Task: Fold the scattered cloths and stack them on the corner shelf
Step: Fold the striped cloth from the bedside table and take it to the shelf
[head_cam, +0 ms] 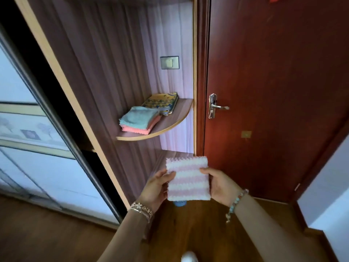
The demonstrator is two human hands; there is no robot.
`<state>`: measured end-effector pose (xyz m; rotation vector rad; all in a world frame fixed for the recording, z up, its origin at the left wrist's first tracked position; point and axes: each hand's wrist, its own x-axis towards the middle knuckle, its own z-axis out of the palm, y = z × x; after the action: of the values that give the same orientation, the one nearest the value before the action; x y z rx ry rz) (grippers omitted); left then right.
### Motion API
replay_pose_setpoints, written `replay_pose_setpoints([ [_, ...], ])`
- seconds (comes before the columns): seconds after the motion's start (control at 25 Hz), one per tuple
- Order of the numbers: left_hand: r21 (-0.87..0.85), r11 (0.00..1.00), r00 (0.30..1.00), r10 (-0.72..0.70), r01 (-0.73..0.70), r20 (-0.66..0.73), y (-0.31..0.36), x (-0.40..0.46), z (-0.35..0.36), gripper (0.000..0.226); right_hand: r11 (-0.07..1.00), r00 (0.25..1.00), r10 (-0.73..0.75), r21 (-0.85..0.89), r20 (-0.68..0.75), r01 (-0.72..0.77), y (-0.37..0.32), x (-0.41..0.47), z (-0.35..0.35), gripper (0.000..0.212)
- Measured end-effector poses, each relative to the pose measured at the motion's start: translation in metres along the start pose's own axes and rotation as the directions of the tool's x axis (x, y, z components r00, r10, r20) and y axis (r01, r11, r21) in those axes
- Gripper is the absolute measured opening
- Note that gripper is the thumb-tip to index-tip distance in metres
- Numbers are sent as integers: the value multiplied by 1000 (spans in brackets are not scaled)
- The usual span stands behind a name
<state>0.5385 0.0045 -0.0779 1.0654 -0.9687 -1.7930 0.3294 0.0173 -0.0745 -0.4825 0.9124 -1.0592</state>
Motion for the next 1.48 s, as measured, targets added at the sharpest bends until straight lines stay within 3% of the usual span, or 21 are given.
replay_pose_setpoints([
  [0.08,-2,998,998,64,-64,-15,35,41,-2,15,999,1000,-3,-42,19,4,-36,58,6,50],
  [0.16,7,992,992,123,-123,-29,78,78,-3,25,995,997,-25,-91,80,32,-77,115,20,49],
  [0.28,44,970,945,243,-239,-220,141,123,-5,8,974,985,-91,-194,147,119,-141,190,57,28],
  [0.4,147,936,835,353,-321,-422,191,157,-11,6,927,939,-178,-269,294,260,-188,245,109,20],
  [0.48,191,913,738,404,-360,-540,213,174,-24,4,855,884,-305,-307,355,418,-204,282,142,14],
  [0.56,226,895,613,430,-384,-662,228,185,-36,9,730,818,-419,-390,394,561,-211,317,174,21],
  [0.72,328,850,257,453,-412,-854,238,206,-45,26,518,697,-342,-492,631,700,-218,376,218,20],
  [0.76,336,852,212,444,-402,-871,235,209,-46,27,466,673,-325,-507,664,725,-215,385,221,16],
  [0.92,385,899,65,405,-209,-912,210,233,-50,25,388,626,-220,-522,748,760,-203,418,216,11],
  [1.08,339,937,67,334,79,-940,161,255,-75,12,285,639,-51,-602,768,746,-166,438,189,15],
  [1.16,316,936,46,313,153,-949,161,258,-59,16,263,641,-19,-615,767,743,-151,444,180,18],
  [1.28,384,886,33,390,261,-920,160,267,-51,21,227,626,-39,-603,779,765,-148,446,179,19],
  [1.4,419,786,-14,477,456,-879,159,274,-53,26,169,596,-112,-576,795,800,-154,443,181,22],
  [1.48,346,791,-24,414,505,-910,161,275,-52,36,57,599,-128,-597,791,800,-159,442,182,31],
])
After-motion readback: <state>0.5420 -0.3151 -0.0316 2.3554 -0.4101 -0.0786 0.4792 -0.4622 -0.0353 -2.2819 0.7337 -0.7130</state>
